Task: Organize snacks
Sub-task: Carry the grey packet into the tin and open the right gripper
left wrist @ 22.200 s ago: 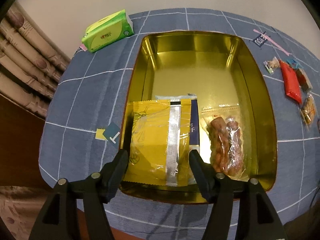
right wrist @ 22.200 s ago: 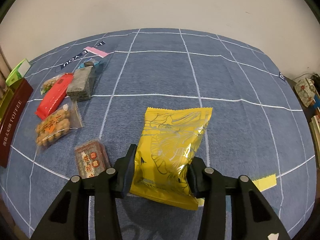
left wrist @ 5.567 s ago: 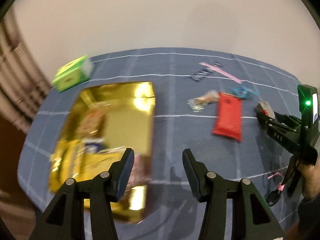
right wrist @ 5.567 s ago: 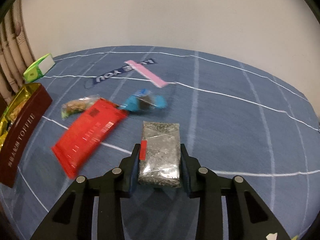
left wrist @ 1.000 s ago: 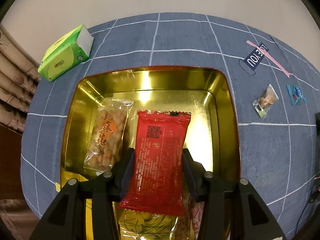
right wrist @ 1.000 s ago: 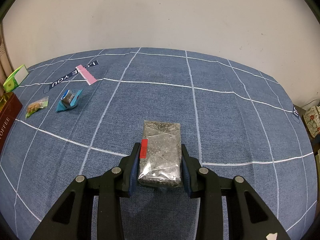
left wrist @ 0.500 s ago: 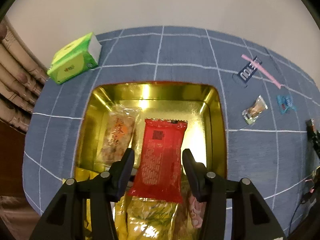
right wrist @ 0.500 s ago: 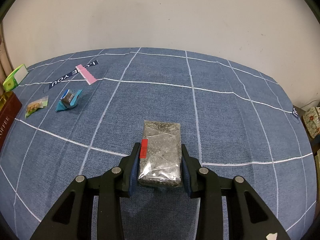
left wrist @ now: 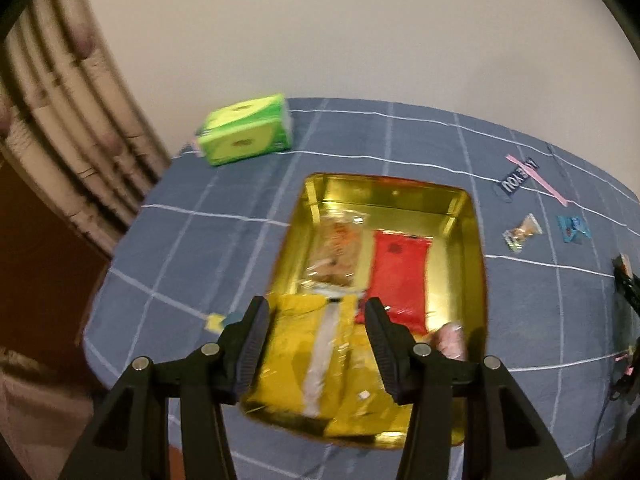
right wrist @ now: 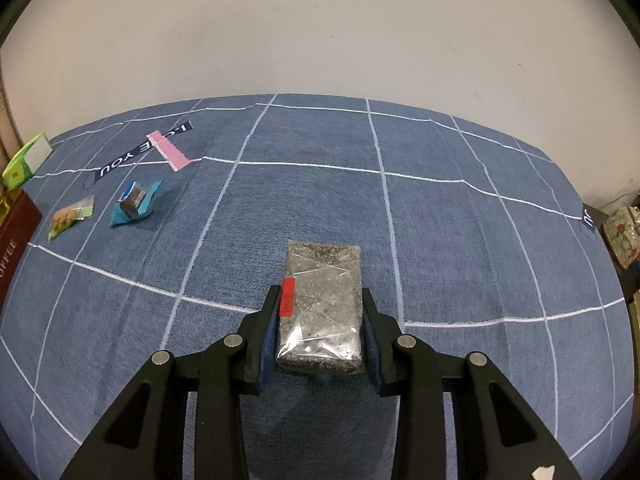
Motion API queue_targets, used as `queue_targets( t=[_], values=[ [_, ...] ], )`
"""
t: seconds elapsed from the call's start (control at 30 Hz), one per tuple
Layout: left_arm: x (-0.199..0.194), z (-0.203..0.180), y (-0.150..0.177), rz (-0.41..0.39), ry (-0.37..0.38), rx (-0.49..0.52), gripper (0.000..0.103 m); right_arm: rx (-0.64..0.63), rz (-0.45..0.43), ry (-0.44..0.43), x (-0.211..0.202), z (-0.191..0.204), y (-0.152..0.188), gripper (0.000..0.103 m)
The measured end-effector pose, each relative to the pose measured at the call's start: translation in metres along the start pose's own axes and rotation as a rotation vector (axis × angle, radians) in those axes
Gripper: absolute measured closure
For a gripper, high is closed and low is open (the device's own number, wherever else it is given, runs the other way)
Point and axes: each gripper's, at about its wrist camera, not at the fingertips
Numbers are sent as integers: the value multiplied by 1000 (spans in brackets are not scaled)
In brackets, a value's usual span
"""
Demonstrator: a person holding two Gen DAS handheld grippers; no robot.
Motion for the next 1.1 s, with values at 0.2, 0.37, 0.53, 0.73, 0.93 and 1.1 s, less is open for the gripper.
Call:
queue_targets(
  t=[0.2, 0.37, 0.53, 0.73, 0.93, 1.1],
  values=[
    [-2, 13, 26, 5, -14, -56, 52, -8, 15, 53, -2, 8, -2, 71],
    [-8, 18, 45, -11, -62, -75, 52, 12, 27, 72, -7, 14, 2, 71],
    [-15, 24, 57, -37, -91, -95, 52, 22, 27, 50, -25, 28, 9, 71],
    [-16, 36, 64, -45, -96, -142, 52, 31, 34, -48, -55, 66, 15, 71],
    [-18, 58, 72, -42, -88, -224, 52, -22, 50, -164, -87, 133, 27, 71],
    [-16, 67, 76, -23, -121, -248, 52, -109, 64, -255, -106, 201, 43, 71]
  ],
)
Point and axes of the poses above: each gripper's, at about its wrist camera, not at the fingertips, and x roughly the way its jaws point, z to its left, y to its underside, and after that the axes turned 12 degrees about x, right-handed
